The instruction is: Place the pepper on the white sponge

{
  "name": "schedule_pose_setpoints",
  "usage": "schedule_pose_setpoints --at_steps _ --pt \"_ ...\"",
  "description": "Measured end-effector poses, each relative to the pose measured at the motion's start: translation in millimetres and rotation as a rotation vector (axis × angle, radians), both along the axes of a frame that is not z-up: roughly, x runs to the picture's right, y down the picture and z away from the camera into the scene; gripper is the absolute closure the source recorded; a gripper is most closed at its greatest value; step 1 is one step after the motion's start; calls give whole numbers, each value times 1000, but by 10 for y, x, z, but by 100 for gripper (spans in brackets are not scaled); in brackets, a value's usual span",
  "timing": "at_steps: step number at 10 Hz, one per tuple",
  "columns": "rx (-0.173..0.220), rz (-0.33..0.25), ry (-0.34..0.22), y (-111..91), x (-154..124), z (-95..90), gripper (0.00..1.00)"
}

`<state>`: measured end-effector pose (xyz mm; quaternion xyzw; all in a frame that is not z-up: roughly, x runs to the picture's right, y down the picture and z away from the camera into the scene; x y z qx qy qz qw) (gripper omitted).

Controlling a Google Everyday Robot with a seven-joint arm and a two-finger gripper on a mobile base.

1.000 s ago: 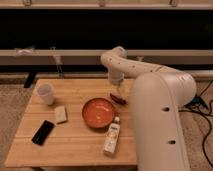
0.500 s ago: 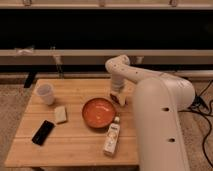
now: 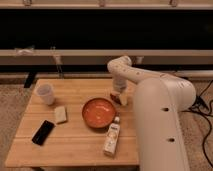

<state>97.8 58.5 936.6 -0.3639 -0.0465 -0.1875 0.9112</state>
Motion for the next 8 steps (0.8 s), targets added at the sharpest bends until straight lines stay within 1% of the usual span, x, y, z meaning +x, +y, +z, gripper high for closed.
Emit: schedule_pose_setpoints --at_steps 2,6,7,8 --pt "3 2 4 34 27 73 20" --pt "-8 -7 17 103 82 187 21" --pt "-12 -14 22 111 92 200 27" --pt "-14 -29 37 96 128 207 39"
